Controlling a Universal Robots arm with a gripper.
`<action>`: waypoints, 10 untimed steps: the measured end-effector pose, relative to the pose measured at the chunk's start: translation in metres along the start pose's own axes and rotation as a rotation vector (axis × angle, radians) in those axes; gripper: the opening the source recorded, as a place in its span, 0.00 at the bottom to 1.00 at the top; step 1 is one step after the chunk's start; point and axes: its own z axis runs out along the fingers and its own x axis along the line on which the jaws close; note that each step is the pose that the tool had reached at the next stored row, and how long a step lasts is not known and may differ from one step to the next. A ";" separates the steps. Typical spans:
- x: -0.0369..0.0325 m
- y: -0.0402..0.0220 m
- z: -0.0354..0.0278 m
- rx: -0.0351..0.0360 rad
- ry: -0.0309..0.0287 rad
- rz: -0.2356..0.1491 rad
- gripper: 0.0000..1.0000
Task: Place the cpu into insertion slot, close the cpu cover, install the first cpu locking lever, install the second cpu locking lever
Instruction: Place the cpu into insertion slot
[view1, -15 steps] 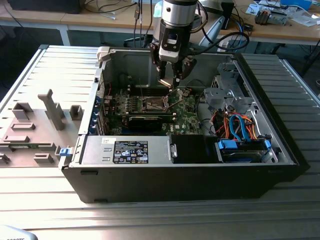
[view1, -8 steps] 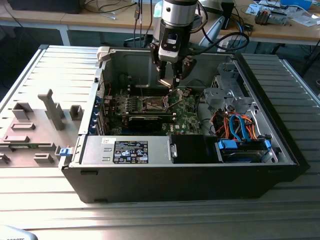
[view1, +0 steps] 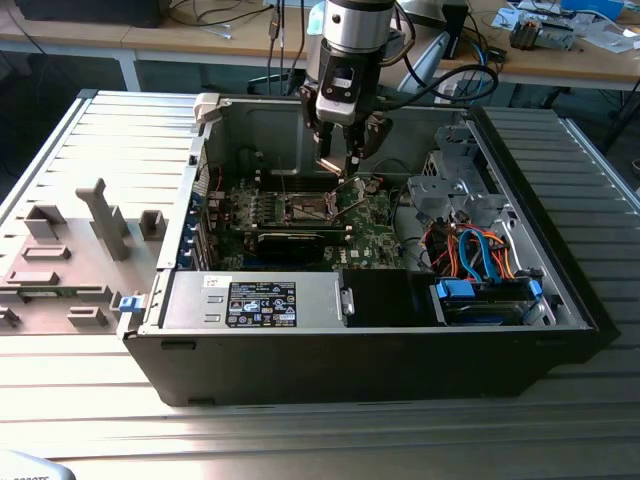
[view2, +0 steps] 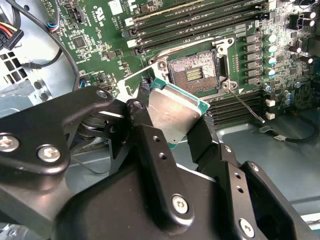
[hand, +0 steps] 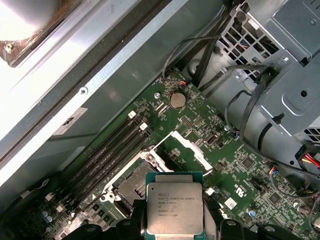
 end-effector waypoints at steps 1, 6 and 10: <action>0.0000 0.0000 0.0000 0.0000 0.0001 0.003 0.54; 0.0000 0.0000 0.0000 0.0002 0.0001 0.010 0.54; 0.0000 0.0000 0.0000 0.0003 0.0001 0.016 0.54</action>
